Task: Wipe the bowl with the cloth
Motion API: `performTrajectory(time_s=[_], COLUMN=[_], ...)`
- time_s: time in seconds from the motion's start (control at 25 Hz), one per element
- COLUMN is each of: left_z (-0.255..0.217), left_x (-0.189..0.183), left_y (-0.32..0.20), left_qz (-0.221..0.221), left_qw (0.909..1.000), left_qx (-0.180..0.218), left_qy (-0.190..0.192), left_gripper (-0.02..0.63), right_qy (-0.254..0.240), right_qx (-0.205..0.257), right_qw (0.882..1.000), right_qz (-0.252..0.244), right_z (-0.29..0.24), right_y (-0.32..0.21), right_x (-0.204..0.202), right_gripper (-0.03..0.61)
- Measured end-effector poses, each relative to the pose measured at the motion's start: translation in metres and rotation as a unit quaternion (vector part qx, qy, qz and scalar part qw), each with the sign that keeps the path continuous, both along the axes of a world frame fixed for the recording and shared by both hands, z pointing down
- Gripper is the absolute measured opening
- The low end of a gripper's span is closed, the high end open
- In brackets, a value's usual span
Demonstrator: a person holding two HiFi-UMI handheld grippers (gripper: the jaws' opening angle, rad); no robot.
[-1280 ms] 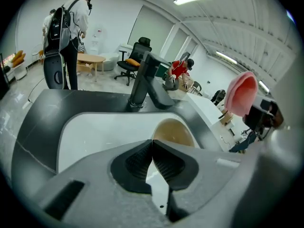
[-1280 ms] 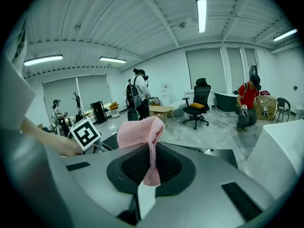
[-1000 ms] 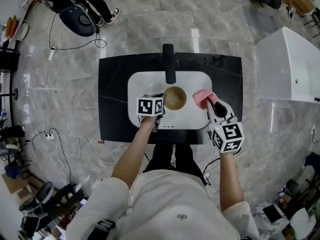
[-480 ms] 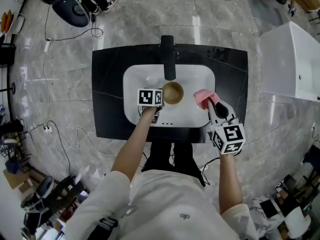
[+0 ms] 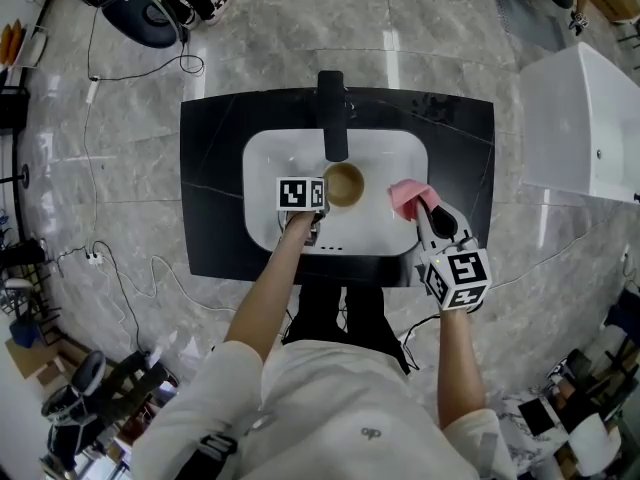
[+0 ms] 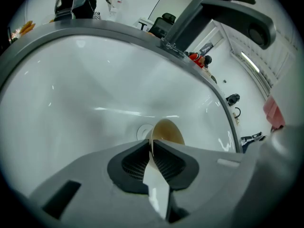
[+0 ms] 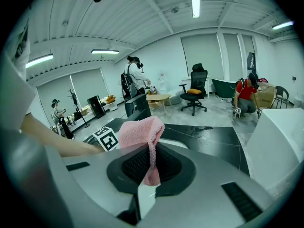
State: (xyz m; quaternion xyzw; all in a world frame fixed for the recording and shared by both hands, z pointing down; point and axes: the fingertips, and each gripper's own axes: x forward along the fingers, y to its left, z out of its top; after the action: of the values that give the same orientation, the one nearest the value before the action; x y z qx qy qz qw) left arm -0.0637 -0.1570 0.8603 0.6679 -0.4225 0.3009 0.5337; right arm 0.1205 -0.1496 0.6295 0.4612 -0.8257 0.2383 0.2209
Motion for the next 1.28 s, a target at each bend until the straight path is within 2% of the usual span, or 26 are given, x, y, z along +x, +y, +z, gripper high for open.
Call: performTrajectory(time_s=[0.16,0.2,0.28,0.32,0.64,0.88,1.28], left_z=[0.004,0.006,0.008,0.009,0.001,-0.022,-0.095], left_x=[-0.002,-0.002,-0.005,-0.006,-0.024,-0.031,-0.039], left_y=[0.003,0.004,0.003,0.003,-0.003,-0.003,-0.015], left_qz=[0.008,0.009,0.004,0.0,-0.017,-0.013,-0.007], left_qw=[0.9999,0.9999,0.9998,0.9998,0.9991,0.9985,0.9937], left_qx=[-0.008,-0.009,-0.01,-0.01,0.006,0.03,0.104], left_qy=[-0.008,-0.01,-0.014,-0.015,-0.039,-0.045,-0.041], left_gripper=[0.029,0.05,0.131,0.135,0.135,0.135,0.106], right_qy=[0.001,0.0,0.0,0.0,-0.001,-0.002,-0.009], right_qx=[-0.001,-0.001,-0.001,-0.001,0.004,0.014,0.046], right_qw=[1.0,1.0,1.0,1.0,1.0,1.0,0.999], right_qz=[0.001,0.001,0.003,0.003,0.007,0.008,0.009], right_z=[0.0,0.0,0.001,0.001,-0.003,-0.017,-0.049], right_y=[0.002,0.002,0.002,0.002,0.001,-0.001,-0.007], right_x=[0.002,0.002,0.003,0.004,0.004,0.0,-0.007], right_gripper=[0.015,0.015,0.015,0.015,0.015,0.016,0.015])
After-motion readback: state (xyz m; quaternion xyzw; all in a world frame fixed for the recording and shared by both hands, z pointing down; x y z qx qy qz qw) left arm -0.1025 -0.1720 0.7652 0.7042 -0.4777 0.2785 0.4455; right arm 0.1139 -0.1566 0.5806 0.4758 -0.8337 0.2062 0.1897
